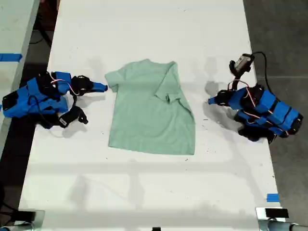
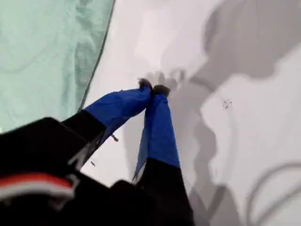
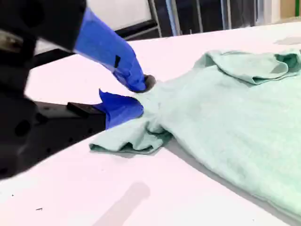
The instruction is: Fold t shirt
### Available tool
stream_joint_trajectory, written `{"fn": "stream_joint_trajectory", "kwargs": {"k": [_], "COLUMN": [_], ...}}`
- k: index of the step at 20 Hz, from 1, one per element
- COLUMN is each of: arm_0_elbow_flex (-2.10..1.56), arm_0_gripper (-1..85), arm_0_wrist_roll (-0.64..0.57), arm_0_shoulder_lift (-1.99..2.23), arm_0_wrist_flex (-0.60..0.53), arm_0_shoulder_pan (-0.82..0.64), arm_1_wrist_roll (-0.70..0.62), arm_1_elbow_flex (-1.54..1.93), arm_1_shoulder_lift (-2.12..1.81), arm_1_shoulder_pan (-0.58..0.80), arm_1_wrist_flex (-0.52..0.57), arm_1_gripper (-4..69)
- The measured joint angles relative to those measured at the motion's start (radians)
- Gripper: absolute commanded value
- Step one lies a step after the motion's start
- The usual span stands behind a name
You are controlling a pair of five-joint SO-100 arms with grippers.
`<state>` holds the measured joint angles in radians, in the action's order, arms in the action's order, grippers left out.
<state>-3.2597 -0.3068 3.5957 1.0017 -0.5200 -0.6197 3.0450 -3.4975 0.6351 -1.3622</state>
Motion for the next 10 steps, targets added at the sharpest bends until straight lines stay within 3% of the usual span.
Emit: {"fn": "stream_joint_trajectory", "kwargs": {"k": [2,4,5,10], "arm_0_elbow_flex": [0.000,0.000,0.000,0.005], "arm_0_gripper": [-0.3,-0.4,-0.4,-0.4], "arm_0_wrist_roll": [-0.054,-0.284,-0.353,-0.405], "arm_0_shoulder_lift": [0.002,0.002,0.002,0.002], "arm_0_wrist_flex": [-0.052,-0.213,-0.241,-0.282], "arm_0_shoulder_pan": [-0.031,-0.252,-0.290,-0.313], "arm_1_wrist_roll": [0.008,0.009,0.009,0.009], "arm_1_elbow_flex": [0.000,0.000,0.000,0.000], "arm_1_shoulder_lift": [0.000,0.000,0.000,0.000], "arm_1_shoulder_pan": [0.000,-0.003,-0.005,-0.018], "arm_1_wrist_flex": [0.000,0.000,0.000,0.000], "arm_1_gripper": [0.8,0.8,0.8,0.8]}}
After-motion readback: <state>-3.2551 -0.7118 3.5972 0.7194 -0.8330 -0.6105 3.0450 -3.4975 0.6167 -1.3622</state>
